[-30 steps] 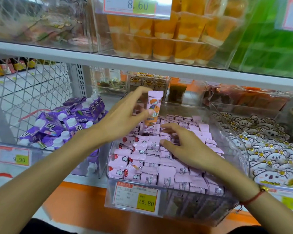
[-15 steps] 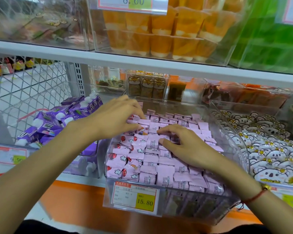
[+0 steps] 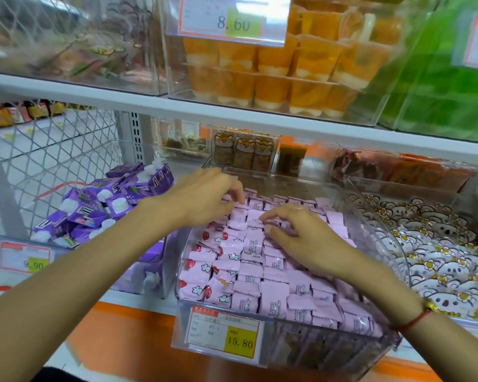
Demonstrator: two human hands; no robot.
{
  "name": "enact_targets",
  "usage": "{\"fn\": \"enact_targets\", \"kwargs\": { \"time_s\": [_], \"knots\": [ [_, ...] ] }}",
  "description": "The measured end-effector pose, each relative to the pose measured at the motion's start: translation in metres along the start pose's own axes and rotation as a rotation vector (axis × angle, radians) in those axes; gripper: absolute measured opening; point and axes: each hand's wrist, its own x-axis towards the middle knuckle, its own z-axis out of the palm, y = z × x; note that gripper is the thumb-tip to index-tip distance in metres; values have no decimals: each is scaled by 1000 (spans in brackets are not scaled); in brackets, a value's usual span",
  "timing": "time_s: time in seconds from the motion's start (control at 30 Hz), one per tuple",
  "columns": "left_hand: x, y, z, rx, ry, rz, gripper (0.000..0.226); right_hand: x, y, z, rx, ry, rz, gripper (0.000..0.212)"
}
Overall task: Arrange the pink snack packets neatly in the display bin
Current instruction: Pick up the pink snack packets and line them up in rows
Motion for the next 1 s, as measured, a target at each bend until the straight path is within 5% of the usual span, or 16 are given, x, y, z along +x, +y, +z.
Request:
{"fn": "enact_targets", "kwargs": {
  "time_s": [0.27,0.67,0.83,1.0],
  "knots": [
    [30,-1,13,185,-212,55,26,9,2,15,-209,-181,-20,46],
    [25,-4,15,38,-121,5,7,8,0,13,-218,-198,-8,51],
    [20,-1,13,-286,49,-96,11,9,0,10,-203,-235,-8,51],
    [9,11,-12,-825,472,-320,8,9,-1,10,-215,-235,-2,53]
  ]
}}
